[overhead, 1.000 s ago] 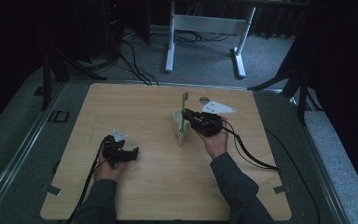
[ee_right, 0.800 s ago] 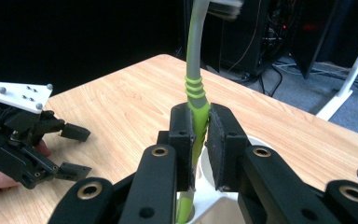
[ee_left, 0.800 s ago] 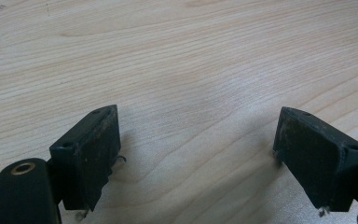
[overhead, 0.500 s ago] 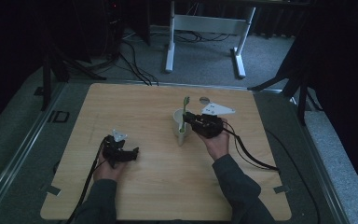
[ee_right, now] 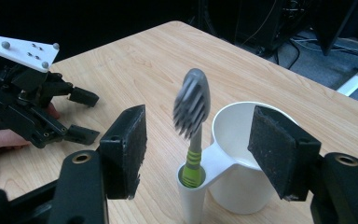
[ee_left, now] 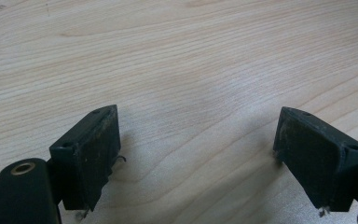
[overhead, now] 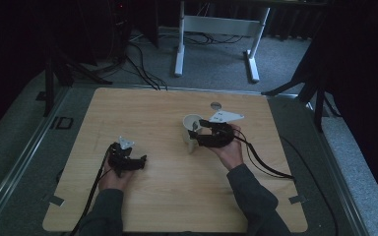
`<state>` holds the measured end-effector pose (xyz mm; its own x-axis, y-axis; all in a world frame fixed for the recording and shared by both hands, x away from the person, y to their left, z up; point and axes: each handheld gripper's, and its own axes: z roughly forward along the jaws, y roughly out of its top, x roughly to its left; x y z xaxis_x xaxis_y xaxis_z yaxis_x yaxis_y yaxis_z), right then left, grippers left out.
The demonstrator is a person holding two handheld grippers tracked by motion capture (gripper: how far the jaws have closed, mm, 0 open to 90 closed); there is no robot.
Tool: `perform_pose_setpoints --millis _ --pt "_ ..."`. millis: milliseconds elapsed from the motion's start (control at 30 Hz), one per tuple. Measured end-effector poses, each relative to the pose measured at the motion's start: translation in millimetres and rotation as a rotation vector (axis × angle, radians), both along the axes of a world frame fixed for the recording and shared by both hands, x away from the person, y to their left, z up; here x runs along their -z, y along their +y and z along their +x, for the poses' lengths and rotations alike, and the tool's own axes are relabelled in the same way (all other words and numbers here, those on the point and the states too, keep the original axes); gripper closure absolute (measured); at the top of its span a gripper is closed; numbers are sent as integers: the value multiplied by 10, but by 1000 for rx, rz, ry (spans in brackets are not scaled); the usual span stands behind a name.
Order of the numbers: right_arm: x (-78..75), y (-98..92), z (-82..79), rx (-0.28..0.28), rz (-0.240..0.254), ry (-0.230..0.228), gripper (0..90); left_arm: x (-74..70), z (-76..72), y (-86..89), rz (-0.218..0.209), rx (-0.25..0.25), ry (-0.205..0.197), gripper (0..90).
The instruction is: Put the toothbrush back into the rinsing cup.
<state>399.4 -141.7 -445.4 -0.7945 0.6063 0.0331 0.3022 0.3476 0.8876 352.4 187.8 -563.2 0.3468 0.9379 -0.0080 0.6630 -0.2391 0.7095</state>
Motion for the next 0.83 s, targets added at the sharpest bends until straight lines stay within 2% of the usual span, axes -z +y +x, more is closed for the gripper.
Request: perform_pose_setpoints --millis 200,833 --pt "2 -7 7 11 3 5 366 0 0 0 0 0 0 150" --pt "3 -37 -26 -17 -22 21 397 0 3 0 0 1 0 150"
